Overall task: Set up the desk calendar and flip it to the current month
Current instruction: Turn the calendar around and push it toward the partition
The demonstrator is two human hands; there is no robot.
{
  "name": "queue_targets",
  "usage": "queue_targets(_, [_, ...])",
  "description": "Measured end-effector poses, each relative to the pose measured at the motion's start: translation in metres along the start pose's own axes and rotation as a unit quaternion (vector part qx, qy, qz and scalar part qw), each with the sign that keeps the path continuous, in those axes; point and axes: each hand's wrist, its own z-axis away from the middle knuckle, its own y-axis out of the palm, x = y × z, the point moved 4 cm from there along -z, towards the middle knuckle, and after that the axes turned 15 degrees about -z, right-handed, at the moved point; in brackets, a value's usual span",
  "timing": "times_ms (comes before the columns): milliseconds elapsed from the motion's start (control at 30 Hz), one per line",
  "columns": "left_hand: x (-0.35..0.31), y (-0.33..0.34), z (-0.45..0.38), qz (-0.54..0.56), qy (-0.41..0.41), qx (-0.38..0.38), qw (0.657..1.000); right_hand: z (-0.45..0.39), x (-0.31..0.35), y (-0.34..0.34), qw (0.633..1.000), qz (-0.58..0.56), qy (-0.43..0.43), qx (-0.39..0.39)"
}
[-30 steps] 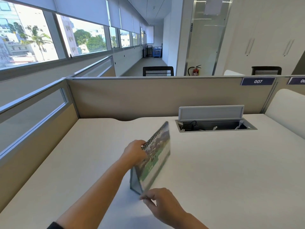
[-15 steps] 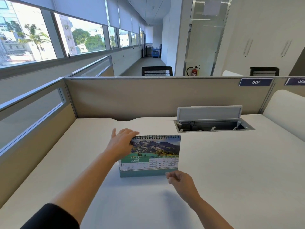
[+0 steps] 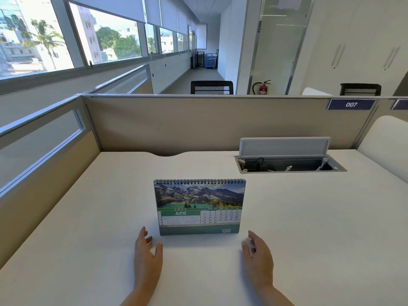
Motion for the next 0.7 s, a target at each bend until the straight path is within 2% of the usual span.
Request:
queue_targets(133, [-0.012, 0.006, -0.002, -0.001, 0.011, 0.024, 1.0, -0.005, 0.011, 0.013, 1.0, 0.023, -0.015, 0.006])
queue_targets(267, [-0.019, 0.009, -0.01, -0.059, 0.039, 0.022, 0.997, -0.011, 0.011, 0.022, 0.999, 0.033, -0.005, 0.01])
queue_targets(367, [-0.017, 0.01, -0.015, -0.038, 0.016, 0.017, 0.999, -0.015, 0.01, 0.027, 0.999, 0.037, -0.014, 0.009])
queue_targets(533, [-0.024, 0.006, -0.027, -0.001, 0.008, 0.005, 1.0, -0.026, 0.012, 0.025, 0.999, -0.039, -0.003, -0.031])
queue_targets(700, [-0.048, -0.001, -0.055, 0.02, 0.041, -0.003, 0.999, -0.056, 0.034, 0.025, 0.998, -0.021, -0.047, -0.022])
